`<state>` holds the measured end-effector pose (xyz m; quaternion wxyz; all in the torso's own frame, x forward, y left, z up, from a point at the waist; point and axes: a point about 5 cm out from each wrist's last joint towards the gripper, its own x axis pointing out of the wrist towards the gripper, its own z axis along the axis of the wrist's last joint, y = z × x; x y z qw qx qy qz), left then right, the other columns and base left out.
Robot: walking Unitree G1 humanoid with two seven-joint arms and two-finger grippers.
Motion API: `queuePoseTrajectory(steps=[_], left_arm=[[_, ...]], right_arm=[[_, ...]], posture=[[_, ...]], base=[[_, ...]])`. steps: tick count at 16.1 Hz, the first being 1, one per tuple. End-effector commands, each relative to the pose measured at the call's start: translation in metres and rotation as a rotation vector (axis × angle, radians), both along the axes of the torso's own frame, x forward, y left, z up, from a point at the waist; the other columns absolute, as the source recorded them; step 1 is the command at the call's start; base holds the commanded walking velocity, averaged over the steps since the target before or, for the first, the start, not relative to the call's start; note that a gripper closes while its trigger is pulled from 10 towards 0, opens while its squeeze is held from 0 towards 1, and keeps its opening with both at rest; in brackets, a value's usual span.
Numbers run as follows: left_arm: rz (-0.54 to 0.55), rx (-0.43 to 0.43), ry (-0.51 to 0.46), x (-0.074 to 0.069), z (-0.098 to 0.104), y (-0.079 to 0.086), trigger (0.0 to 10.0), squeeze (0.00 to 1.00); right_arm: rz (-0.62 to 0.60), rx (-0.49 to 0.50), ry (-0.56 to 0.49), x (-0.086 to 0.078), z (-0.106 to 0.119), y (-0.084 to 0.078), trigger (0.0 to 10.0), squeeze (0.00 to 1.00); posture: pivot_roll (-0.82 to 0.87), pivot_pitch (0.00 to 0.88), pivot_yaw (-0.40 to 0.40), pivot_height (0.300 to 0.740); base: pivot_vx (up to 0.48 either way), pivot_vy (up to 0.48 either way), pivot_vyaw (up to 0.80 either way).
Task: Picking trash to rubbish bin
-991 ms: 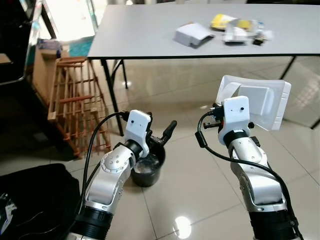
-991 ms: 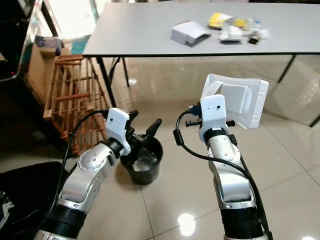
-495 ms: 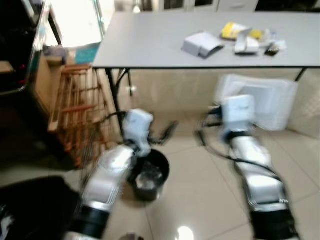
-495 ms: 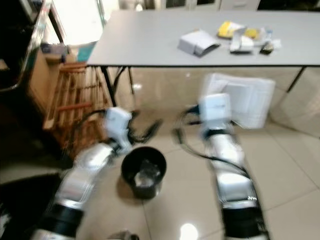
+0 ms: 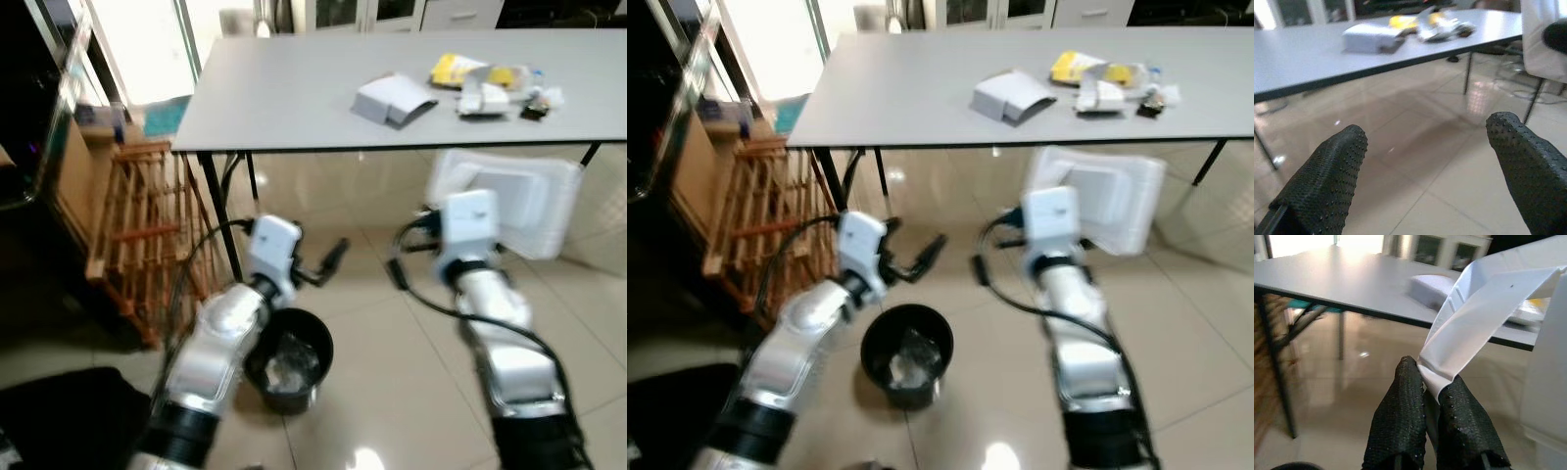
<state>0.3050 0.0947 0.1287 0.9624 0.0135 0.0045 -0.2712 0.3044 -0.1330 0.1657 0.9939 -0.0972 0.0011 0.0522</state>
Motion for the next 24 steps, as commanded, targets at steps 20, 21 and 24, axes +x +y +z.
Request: queuePoseTrajectory(steps=[20,21,24], left_arm=[[0.005,0.034,-0.006,0.001,-0.002,-0.004,10.0,0.00],[0.006,0.037,-0.007,0.000,-0.002,-0.004,10.0,0.00],[0.014,0.053,-0.012,-0.001,-0.004,0.000,10.0,0.00]], right_arm=[[0.023,-0.018,-0.010,-0.001,0.001,0.001,10.0,0.00],[0.025,-0.016,-0.008,-0.001,0.001,0.002,10.0,0.00],[0.036,-0.013,0.003,-0.004,-0.003,0.003,10.0,0.00]], posture=[[-0.04,0.070,0.019,0.740],[-0.03,0.079,0.023,0.740],[-0.03,0.090,0.024,0.740]], base=[[0.276,0.047,0.00],[0.000,0.000,0.00],[0.000,0.000,0.00]])
